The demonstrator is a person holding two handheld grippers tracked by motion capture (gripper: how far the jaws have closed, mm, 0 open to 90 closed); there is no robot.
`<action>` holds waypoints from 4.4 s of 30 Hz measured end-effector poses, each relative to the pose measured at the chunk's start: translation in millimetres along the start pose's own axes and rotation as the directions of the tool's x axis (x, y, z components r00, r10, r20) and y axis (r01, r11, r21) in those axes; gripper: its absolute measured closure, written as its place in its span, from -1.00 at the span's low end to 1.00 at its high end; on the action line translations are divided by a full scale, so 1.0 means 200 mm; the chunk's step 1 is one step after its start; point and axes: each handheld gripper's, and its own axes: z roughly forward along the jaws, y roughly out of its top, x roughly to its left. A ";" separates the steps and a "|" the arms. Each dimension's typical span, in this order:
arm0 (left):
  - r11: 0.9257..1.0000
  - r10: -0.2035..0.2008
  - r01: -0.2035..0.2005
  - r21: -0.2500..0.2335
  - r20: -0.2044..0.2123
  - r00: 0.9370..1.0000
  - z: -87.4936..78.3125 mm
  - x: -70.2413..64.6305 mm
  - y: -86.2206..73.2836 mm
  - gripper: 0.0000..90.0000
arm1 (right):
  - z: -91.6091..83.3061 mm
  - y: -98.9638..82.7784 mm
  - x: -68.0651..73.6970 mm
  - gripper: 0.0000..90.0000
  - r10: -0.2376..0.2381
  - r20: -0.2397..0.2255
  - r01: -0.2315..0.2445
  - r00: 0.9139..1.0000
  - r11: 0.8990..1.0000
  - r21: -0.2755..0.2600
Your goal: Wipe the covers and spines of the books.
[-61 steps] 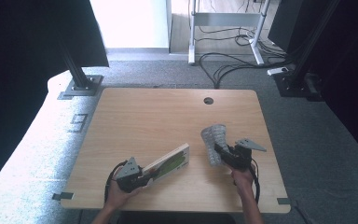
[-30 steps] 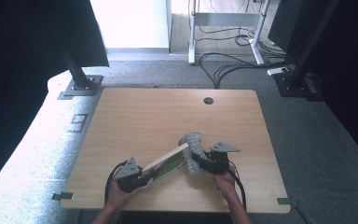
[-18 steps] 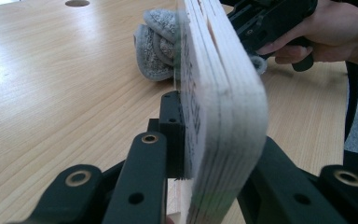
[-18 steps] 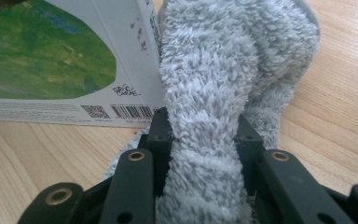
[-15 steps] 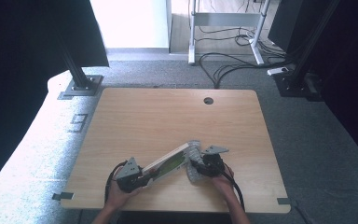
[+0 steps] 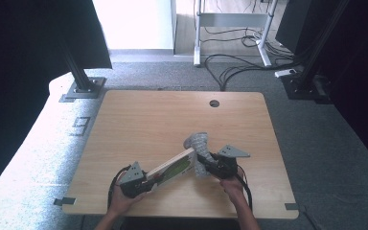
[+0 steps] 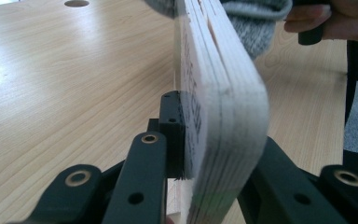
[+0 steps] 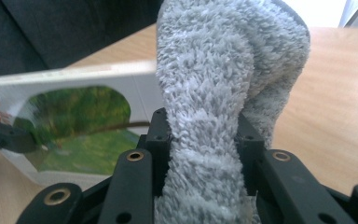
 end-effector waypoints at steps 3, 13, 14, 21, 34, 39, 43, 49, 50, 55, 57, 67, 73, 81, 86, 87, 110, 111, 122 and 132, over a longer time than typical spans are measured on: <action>1.000 -0.001 0.001 -0.001 0.001 1.000 0.00 0.00 0.00 0.74 | 0.03 -0.02 -0.01 0.47 0.010 0.001 -0.010 1.000 0.999 0.036; 1.000 -0.001 0.001 -0.002 0.001 1.000 0.00 0.00 0.00 0.74 | 0.13 -0.11 0.01 0.47 -0.102 0.034 0.091 0.994 0.964 0.249; 1.000 -0.001 0.001 -0.002 0.001 1.000 0.00 0.00 0.00 0.74 | 0.14 -0.12 0.01 0.47 -0.112 0.039 0.097 0.993 0.957 0.274; 1.000 0.000 0.000 -0.002 0.002 1.000 0.00 0.00 0.00 0.74 | 0.14 -0.13 -0.01 0.46 -0.091 0.038 0.076 0.995 0.957 0.281; 1.000 -0.005 0.005 -0.004 0.001 1.000 0.00 0.00 0.00 0.74 | 0.03 -0.02 0.06 0.46 -0.117 0.052 0.113 0.992 0.991 0.077; 1.000 -0.005 0.005 -0.005 0.002 1.000 0.00 0.00 0.00 0.74 | 0.09 -0.08 0.04 0.46 -0.136 0.038 0.126 0.990 0.973 0.195; 1.000 -0.004 0.004 -0.004 0.003 1.000 0.00 0.00 0.00 0.73 | 0.13 -0.13 0.04 0.46 -0.153 0.042 0.136 0.987 0.954 0.266; 1.000 -0.001 0.001 -0.003 0.002 1.000 0.00 0.00 0.00 0.73 | 0.15 -0.15 0.03 0.46 -0.145 0.042 0.125 0.988 0.941 0.315; 1.000 -0.001 0.001 -0.003 0.001 1.000 0.00 0.00 0.00 0.73 | 0.15 -0.15 0.03 0.46 -0.145 0.042 0.125 0.988 0.941 0.315; 1.000 0.002 -0.002 -0.002 -0.001 1.000 0.00 0.00 0.00 0.73 | 0.09 -0.11 -0.02 0.42 -0.136 0.075 0.110 0.988 0.953 0.281; 1.000 -0.001 0.001 -0.003 0.000 1.000 0.00 0.00 0.00 0.74 | 0.05 -0.09 -0.05 0.41 -0.112 0.127 0.077 0.985 0.964 0.255; 1.000 -0.010 0.010 -0.005 -0.002 1.000 0.00 0.01 0.00 0.74 | -0.16 -0.09 -0.31 0.19 0.040 0.458 -0.117 0.888 0.983 0.142; 1.000 -0.025 0.025 -0.006 -0.001 1.000 0.00 0.01 0.00 0.75 | -0.16 -0.09 -0.31 -0.24 0.057 0.528 -0.136 0.847 0.984 0.112; 0.997 -0.077 0.078 -0.025 0.028 0.997 -0.02 0.04 0.00 0.75 | -0.14 -0.04 -0.16 -0.31 0.007 0.402 -0.033 0.916 0.998 0.057; 0.992 -0.117 0.120 -0.036 0.082 0.990 -0.03 0.05 0.00 0.75 | -0.07 -0.05 -0.07 -0.30 -0.048 0.239 0.031 0.970 0.997 0.074; 0.992 -0.117 0.120 -0.036 0.082 0.990 -0.03 0.05 0.00 0.75 | -0.07 -0.05 -0.07 -0.30 -0.048 0.239 0.031 0.970 0.997 0.074; 0.973 -0.205 0.223 -0.060 0.215 0.955 -0.03 0.08 0.00 0.76 | 0.02 -0.09 0.01 -0.28 -0.027 -0.040 0.031 0.999 0.995 0.091; 0.973 -0.207 0.224 -0.060 0.218 0.954 -0.03 0.08 0.00 0.76 | 0.02 -0.09 0.01 -0.27 -0.027 -0.054 0.031 0.998 0.995 0.094; 0.970 -0.214 0.237 -0.061 0.255 0.943 -0.01 0.08 0.00 0.76 | 0.06 -0.10 0.07 -0.19 -0.057 -0.182 0.073 0.982 0.994 0.078; 0.968 -0.229 0.246 -0.047 0.228 0.946 -0.01 0.09 -0.01 0.71 | 0.05 -0.10 0.07 0.03 -0.051 -0.205 0.067 0.977 0.995 0.073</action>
